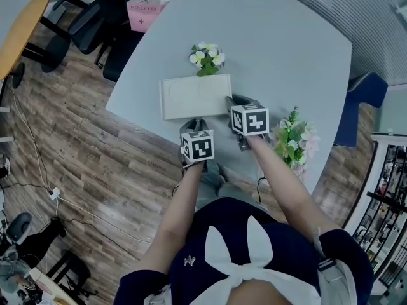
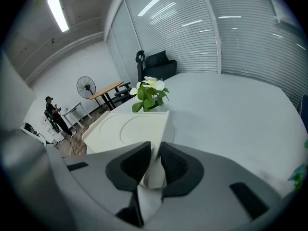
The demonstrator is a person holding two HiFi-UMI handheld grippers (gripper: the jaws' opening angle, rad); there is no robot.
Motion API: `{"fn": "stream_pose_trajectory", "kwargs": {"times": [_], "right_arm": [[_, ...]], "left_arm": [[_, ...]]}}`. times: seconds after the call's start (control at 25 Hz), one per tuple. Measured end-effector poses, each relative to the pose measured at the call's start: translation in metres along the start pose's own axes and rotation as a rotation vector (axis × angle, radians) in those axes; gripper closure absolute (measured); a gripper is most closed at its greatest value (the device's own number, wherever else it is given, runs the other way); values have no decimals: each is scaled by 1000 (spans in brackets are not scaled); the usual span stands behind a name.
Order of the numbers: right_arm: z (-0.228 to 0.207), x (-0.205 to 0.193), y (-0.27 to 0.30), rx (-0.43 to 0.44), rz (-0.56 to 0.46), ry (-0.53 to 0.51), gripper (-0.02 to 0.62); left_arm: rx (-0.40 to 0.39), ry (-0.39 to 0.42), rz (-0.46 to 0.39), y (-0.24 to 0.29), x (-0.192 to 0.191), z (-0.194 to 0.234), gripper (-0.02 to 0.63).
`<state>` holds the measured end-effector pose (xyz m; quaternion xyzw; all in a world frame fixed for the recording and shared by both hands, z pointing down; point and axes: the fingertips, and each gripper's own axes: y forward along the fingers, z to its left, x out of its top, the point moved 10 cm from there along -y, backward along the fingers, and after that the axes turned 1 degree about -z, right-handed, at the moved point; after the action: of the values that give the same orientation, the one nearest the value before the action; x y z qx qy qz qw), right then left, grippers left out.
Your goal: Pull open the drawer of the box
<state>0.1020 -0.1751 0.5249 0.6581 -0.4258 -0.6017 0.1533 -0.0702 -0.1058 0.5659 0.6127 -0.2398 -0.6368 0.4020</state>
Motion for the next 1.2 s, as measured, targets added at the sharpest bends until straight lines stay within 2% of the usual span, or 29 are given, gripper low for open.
{"fn": "stream_pose_trajectory", "kwargs": {"times": [1.2], "right_arm": [[-1,3,2,2,20,30,525]], "left_arm": [[-17,2,25,-13,-15,-4,525]]}}
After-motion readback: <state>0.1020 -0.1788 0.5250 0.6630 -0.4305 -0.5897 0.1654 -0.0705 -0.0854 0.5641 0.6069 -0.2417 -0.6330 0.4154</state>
